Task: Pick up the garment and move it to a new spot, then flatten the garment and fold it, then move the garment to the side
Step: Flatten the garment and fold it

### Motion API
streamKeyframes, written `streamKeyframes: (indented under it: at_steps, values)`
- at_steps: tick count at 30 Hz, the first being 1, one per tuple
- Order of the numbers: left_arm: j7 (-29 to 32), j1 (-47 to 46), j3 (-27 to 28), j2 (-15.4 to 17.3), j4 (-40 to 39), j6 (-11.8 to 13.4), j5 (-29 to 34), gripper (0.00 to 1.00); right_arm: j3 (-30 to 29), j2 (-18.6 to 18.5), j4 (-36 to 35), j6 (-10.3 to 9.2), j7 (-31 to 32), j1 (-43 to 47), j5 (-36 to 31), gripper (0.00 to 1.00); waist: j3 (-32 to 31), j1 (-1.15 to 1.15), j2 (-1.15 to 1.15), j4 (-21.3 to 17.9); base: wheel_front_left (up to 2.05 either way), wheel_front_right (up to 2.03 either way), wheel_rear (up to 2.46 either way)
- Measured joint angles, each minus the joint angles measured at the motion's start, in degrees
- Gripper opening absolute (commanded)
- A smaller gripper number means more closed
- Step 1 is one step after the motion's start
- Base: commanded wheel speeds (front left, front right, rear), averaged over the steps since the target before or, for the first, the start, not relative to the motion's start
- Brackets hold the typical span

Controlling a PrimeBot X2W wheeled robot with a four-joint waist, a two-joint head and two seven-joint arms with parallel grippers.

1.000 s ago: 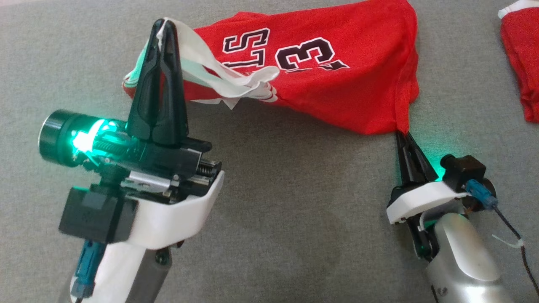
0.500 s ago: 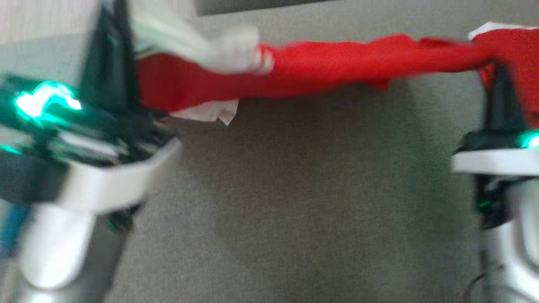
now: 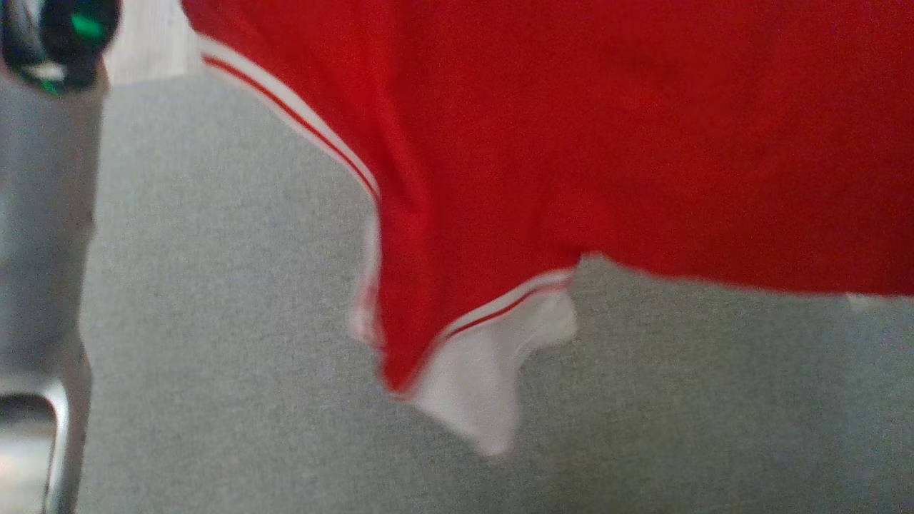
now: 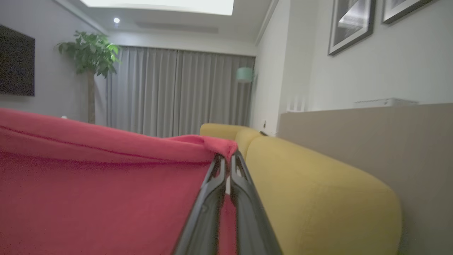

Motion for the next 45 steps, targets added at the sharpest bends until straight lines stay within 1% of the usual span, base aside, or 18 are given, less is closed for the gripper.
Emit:
streamKeyframes:
  at_steps: [2,5,8,11,15,19,22,23,26,30,35,36,39,42,45]
  values:
    - [0.3,-2.9,-0.2,0.1,4.9,-0.3,0.5,0.0,3.0,-0.1,4.7,0.0,1.1,-3.7,0.5,0.0,1.6,0.0,0.0,0.3,0.0,0.0,0.0]
    - [-1.2,-7.1,-0.9,0.1,12.3,-0.7,2.6,0.0,6.7,-0.1,11.2,0.0,0.4,-9.4,1.1,0.0,4.7,0.01,0.0,0.7,0.0,0.0,0.0]
    - [-5.2,-11.7,-1.6,0.1,18.6,-1.3,5.0,0.0,9.7,0.0,16.9,0.0,-2.9,-15.1,1.8,0.0,8.2,0.02,0.0,1.3,0.0,0.0,0.0]
    - [-10.5,-17.1,-1.3,-0.4,23.4,-1.3,6.0,0.0,10.6,0.0,21.0,0.0,-7.7,-20.6,1.8,0.0,11.5,0.02,0.0,1.9,0.0,0.0,0.0]
    - [-15.4,-22.6,-1.5,-1.5,26.3,-2.4,5.8,0.0,11.7,-0.3,24.3,0.0,-11.8,-25.2,1.3,0.0,15.0,0.02,0.0,3.0,0.0,0.0,0.0]
    - [-17.1,-20.9,-2.7,-1.3,26.3,-3.3,3.7,0.0,14.0,-2.0,27.1,0.0,-14.2,-24.5,0.8,0.0,16.9,0.01,0.0,4.3,0.0,0.0,0.0]
    - [-17.7,-14.9,-3.7,0.7,23.8,-3.4,2.3,0.0,15.0,-3.1,28.5,0.0,-16.0,-22.0,1.3,0.0,17.8,0.01,0.0,4.8,0.0,0.0,0.0]
    - [-17.7,-14.9,-3.7,0.7,23.8,-3.4,2.3,0.0,15.0,-3.1,28.5,0.0,-16.0,-22.0,1.3,0.0,17.8,0.01,0.0,4.8,0.0,0.0,0.0]
    - [-18.1,-4.3,-3.7,2.8,18.9,-3.4,1.0,0.0,15.6,-3.3,29.6,0.0,-17.3,-17.1,2.6,0.0,18.3,0.01,0.0,4.9,0.0,0.0,0.0]
    - [-18.4,12.0,-3.4,3.8,11.5,-3.2,0.4,0.0,15.6,-3.9,31.5,0.0,-19.2,-8.9,4.4,0.0,18.1,0.0,0.0,5.0,0.0,0.0,0.0]
    - [-18.4,30.6,-2.5,3.7,1.3,-0.5,1.5,0.0,13.7,-4.2,32.0,0.01,-22.3,1.2,6.6,0.0,16.9,-0.01,0.0,4.6,0.0,0.0,0.0]
    - [-18.4,38.1,-2.0,3.3,-1.7,0.6,1.5,0.0,13.0,-4.1,31.5,0.01,-23.4,5.3,6.7,0.0,16.0,-0.01,0.0,4.3,0.0,0.0,0.0]
    - [-18.4,48.5,-1.9,2.6,-4.5,1.9,1.7,0.0,10.7,-3.5,30.0,0.02,-24.7,12.3,6.7,0.0,14.3,-0.01,0.0,4.1,0.0,0.0,0.0]
    - [-18.4,56.1,-1.5,1.0,-6.8,2.8,1.9,0.0,8.3,-2.5,27.2,0.02,-25.1,20.5,6.4,0.0,12.1,-0.02,0.0,4.1,0.0,0.0,0.0]
    - [-18.4,61.5,-0.8,0.0,-8.5,2.9,2.0,0.0,5.5,-0.9,23.2,0.02,-25.3,29.0,5.7,0.0,9.9,-0.02,0.0,4.2,0.0,0.0,0.0]
